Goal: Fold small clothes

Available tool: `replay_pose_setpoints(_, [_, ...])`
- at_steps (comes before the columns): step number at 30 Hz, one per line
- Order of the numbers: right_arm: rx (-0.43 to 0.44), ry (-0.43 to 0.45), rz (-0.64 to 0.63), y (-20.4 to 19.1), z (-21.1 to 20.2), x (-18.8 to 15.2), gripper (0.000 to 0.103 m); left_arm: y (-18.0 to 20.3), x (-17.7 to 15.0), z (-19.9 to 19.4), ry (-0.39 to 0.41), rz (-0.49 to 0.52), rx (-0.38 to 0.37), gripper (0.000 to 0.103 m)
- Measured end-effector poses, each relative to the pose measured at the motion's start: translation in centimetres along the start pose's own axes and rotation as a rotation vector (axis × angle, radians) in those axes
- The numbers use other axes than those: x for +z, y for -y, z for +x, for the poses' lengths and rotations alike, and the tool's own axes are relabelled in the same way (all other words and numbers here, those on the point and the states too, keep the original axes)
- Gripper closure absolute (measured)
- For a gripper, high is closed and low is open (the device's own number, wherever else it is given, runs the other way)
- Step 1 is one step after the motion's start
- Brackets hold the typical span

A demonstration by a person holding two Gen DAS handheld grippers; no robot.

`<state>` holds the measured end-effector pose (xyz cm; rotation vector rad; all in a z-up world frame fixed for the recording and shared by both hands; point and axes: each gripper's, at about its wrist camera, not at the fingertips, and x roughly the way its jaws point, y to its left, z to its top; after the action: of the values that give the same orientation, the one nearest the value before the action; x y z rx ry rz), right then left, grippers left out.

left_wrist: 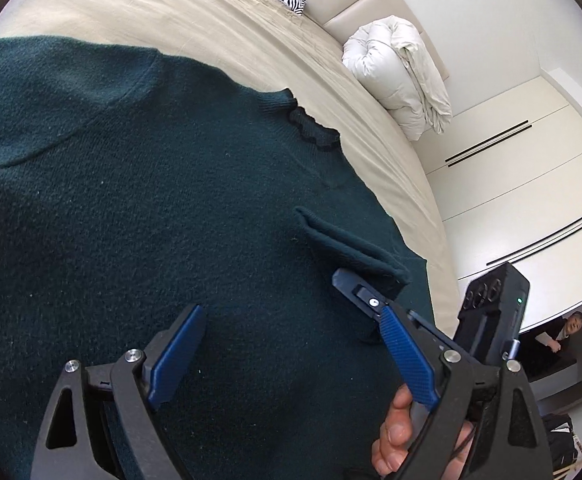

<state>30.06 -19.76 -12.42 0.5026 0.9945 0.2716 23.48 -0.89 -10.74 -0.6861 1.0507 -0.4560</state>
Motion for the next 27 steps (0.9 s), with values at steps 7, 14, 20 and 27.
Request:
replay_pose_setpoints(7, [0.172,0.144,0.146,3.4,-7.7,-6.5,0.042,2.1,0.6,2.4,-0.031,0.002,-0.018,0.008])
replay_pose_setpoints(14, [0.303,0.208,0.306,9.6,-8.6,-10.4,0.043,4.8,2.0,6.7,-0.096,0.041,0.072,0.022])
replay_pose_setpoints(20, [0.382,0.269,0.377,12.8,-9.3,-11.5,0.043,6.4,3.7,8.1,-0.138,0.127,0.211,0.095])
replay_pose_setpoints(27, [0.448,0.319,0.489,16.4,-11.5,-12.8,0.043,4.3,6.8,4.0,-0.027,0.154,0.223,0.095])
